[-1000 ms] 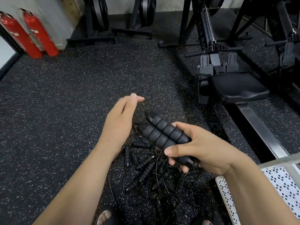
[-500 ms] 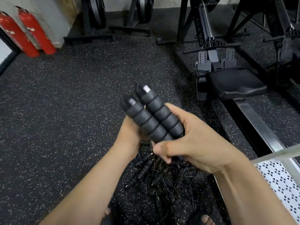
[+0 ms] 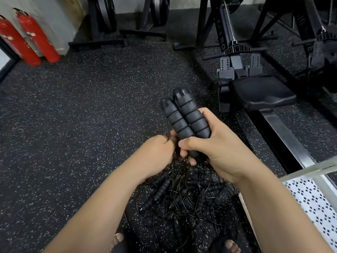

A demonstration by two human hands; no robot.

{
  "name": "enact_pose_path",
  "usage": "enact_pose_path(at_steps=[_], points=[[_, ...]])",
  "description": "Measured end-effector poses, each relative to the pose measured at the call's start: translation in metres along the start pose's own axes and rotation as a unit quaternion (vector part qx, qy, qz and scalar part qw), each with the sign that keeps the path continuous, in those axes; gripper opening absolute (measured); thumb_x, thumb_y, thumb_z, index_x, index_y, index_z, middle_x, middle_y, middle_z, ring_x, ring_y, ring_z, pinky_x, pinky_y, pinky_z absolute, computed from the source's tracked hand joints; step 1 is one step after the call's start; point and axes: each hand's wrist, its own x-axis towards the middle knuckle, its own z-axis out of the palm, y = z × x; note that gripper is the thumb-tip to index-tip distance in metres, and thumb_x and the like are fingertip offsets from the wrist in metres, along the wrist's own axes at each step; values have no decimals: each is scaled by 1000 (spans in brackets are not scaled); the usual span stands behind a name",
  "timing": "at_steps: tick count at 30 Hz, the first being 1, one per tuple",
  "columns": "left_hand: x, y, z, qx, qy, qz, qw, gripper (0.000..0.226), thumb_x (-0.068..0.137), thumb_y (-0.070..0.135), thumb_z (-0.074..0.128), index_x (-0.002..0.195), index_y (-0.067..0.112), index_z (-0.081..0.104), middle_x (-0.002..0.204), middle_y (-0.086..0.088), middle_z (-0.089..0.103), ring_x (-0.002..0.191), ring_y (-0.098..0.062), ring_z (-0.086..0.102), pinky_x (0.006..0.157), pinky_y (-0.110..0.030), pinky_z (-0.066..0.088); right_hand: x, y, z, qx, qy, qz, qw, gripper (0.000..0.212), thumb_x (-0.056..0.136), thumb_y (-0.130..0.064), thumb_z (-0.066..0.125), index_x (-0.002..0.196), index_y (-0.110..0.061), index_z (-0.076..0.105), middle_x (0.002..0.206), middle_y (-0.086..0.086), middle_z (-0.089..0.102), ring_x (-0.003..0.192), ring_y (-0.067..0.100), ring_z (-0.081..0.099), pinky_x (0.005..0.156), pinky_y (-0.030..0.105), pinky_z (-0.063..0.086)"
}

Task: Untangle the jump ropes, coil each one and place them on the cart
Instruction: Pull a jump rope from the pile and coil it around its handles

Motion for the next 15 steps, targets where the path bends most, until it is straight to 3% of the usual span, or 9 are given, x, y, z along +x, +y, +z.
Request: enact_pose_path(at_steps=[2,4,9,12,15], points=[[-8,8,-11,-6,-57,-31,998,55,113,48,38,90,9,68,57,6,48,51,-15,39,57,-33,33,3,2,-3,6,33,-8,999,46,89,14,72,125,-7,52,110,19,76,74,25,65,55,36,49],[-18,14,-22,-34,-119,5,992,61,114,52,39,94,5,73,59,3,37,51,-15,26,51,-31,24,7,5,-9,-6,73,-17,997,48,87,12,75,123,-13,54,108,19,75,74,24,65,56,36,51],[-34,29,-46,-24,-173,41,984,36,108,39,59,88,13,72,61,4,32,54,-15,23,52,-26,24,13,17,-22,-156,145,-1,977,55,83,4,77,120,-30,54,102,8,75,67,18,62,57,32,55],[-38,30,-56,-49,-165,73,982,29,105,36,66,87,13,73,60,2,32,55,-16,24,56,-30,24,14,23,-23,-240,125,21,962,59,82,3,77,121,-32,51,100,6,75,61,14,61,53,35,56],[-38,28,-62,-86,-127,91,984,29,105,35,65,85,17,75,56,3,32,52,-17,23,60,-38,20,14,28,-23,-332,32,67,940,60,79,1,79,119,-33,49,93,4,72,55,15,65,52,39,58]])
